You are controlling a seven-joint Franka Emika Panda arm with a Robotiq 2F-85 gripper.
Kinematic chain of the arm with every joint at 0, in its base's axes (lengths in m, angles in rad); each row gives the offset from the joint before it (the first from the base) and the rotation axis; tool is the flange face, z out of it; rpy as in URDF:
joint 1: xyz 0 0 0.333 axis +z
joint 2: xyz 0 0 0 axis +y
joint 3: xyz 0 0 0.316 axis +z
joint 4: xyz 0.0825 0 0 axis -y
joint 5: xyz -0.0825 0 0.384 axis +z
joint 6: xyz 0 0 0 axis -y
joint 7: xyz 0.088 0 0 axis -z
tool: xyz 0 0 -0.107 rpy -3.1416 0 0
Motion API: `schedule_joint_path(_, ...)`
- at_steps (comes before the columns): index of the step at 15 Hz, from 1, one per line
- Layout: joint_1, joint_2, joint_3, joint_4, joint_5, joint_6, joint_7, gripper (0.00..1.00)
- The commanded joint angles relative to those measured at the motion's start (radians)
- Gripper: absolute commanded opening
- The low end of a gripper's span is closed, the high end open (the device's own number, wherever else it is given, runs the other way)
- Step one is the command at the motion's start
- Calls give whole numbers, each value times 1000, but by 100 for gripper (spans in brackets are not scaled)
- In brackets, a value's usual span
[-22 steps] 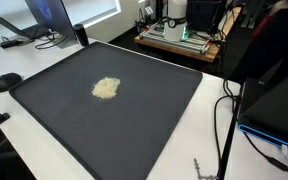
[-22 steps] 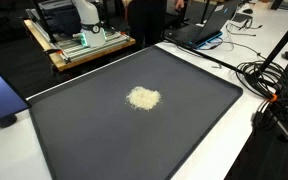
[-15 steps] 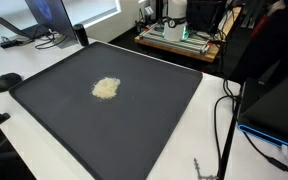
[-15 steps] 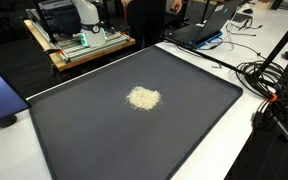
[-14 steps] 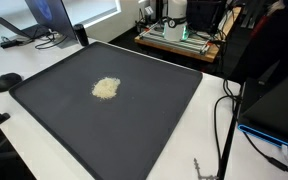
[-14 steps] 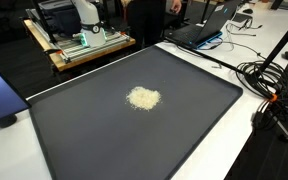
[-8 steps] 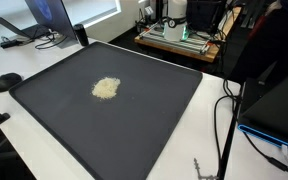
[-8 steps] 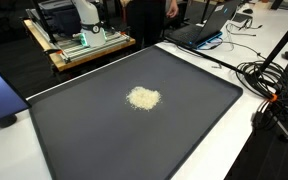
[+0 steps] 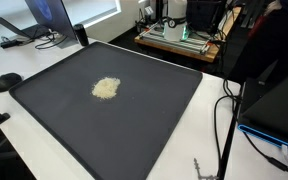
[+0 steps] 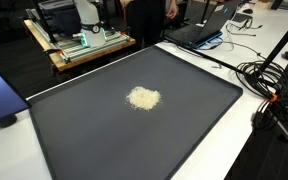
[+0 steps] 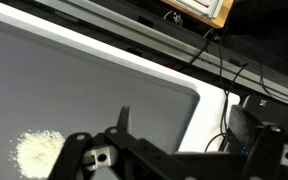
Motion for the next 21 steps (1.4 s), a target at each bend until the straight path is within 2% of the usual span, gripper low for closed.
schedule_joint_path(1, 81, -20, 97, -18, 93, 67, 62, 100)
schedule_joint_path(3, 134, -1, 144, 0, 107, 64, 48, 100)
schedule_joint_path(4, 106, 1, 121, 2, 80, 52, 54, 100)
schedule_joint_path(6, 137, 1, 151, 2, 82, 54, 59, 100)
schedule_joint_path(12, 137, 1, 147, 2, 83, 54, 57, 100)
schedule_joint_path(21, 166, 93, 168, 101, 79, 66, 0, 100)
